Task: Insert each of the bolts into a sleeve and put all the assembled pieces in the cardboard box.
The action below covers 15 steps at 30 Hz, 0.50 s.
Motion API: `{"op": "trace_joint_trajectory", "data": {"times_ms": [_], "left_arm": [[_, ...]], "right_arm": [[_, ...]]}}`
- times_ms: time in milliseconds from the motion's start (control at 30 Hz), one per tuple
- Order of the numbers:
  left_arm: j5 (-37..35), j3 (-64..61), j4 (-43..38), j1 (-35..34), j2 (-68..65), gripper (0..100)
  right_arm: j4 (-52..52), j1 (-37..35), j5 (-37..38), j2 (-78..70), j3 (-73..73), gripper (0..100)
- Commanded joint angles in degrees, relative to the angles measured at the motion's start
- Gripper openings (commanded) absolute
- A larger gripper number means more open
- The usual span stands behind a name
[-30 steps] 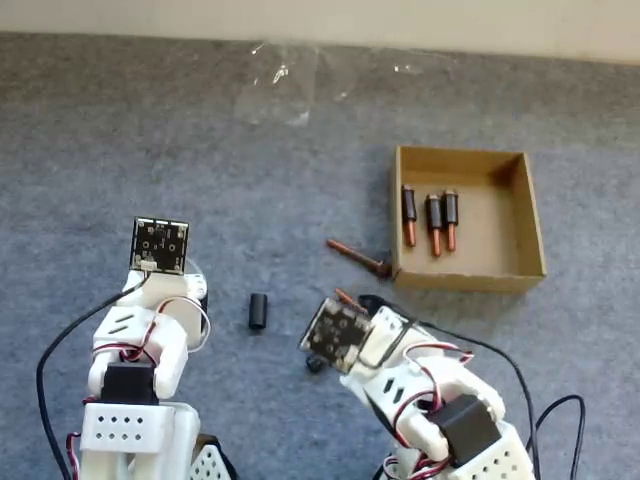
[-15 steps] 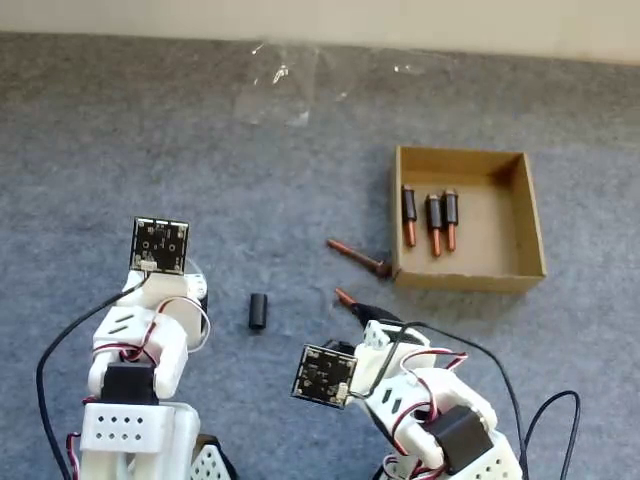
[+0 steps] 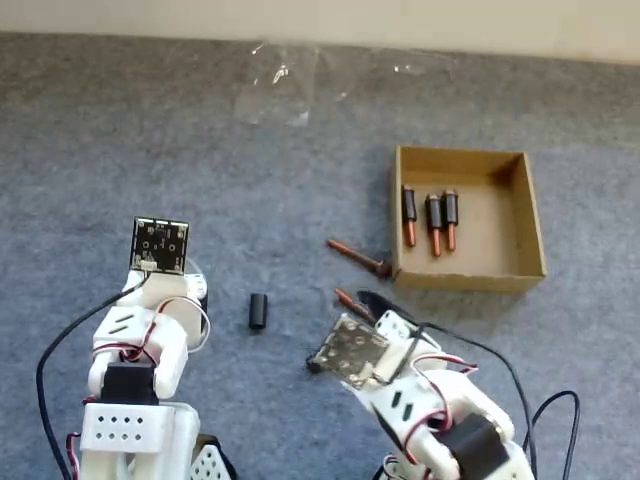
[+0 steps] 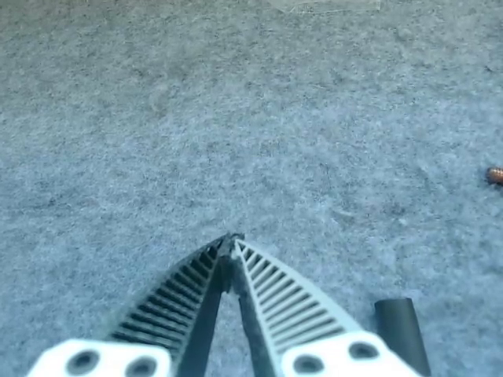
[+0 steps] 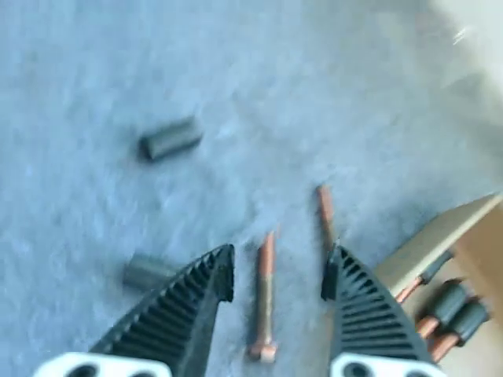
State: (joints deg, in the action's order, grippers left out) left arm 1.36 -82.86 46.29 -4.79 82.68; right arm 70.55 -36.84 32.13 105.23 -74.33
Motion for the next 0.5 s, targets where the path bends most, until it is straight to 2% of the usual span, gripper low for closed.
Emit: {"op": "trace_joint_trajectory", "data": {"times_ms": [0, 200, 333, 467], "left_arm": [[0.2, 0.6, -1.4, -0.3, 0.1, 1], [0.2, 0.6, -1.4, -0.3, 0.1, 1], [0.2, 0.6, -1.4, -0.3, 0.1, 1], [0.2, 0.6, -1.4, -0.3, 0.1, 1]], "right_arm": [[0.3, -0.5, -1.6, -0.7, 6.2, 17.6], [0.3, 0.0, -1.8, -9.5, 13.0, 17.6], [0.3, 4.6, -2.5, -19.6, 22.9, 17.6], [1.6, 10.2, -8.2, -31.6, 33.4, 17.6]]}}
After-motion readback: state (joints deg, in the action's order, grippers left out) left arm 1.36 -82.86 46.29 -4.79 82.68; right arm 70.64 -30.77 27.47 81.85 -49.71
